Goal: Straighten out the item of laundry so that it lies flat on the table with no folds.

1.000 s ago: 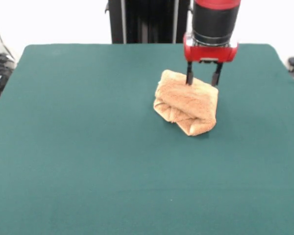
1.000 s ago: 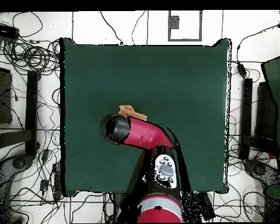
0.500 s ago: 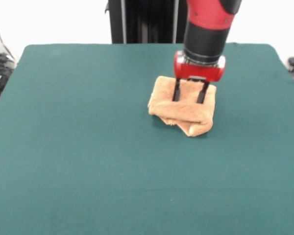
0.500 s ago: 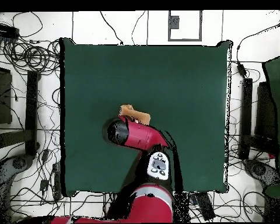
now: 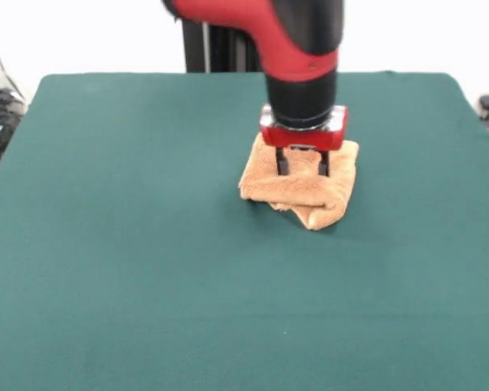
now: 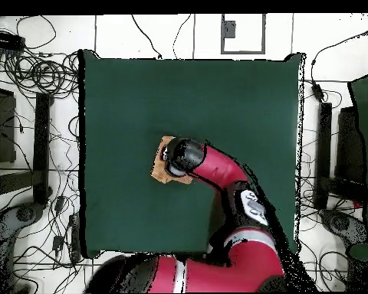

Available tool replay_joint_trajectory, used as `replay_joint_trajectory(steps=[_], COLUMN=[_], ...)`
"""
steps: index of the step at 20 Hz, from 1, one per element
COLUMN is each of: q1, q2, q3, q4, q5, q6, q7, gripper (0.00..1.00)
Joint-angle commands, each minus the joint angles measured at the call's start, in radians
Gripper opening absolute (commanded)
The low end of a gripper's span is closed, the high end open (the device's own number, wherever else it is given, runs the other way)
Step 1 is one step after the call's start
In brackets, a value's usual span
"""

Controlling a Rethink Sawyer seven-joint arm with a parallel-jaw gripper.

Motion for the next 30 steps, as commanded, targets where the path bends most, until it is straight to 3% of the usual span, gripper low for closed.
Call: replay_joint_trajectory(steps=[1,4,5,18,20,23,30], q1=[-0.078,-0.078,-0.075,-0.028,-0.004,0.019,-0.025], q2=[0.183,0.185,0.186,0.170,0.136,0.083,-0.015], q3=[0.199,0.196,0.193,0.135,0.100,0.050,0.048], q4=[-0.038,-0.039,-0.038,-0.057,-0.028,0.026,0.161], q5=[0.105,0.134,0.156,0.194,0.195,0.224,0.249], q6=[0.026,0.053,0.073,0.115,0.157,0.327,0.550], q7=[0.150,0.190,0.209,0.276,0.326,0.454,0.482], gripper=[1.00,1.00,0.00,0.00,0.00,0.00,0.00])
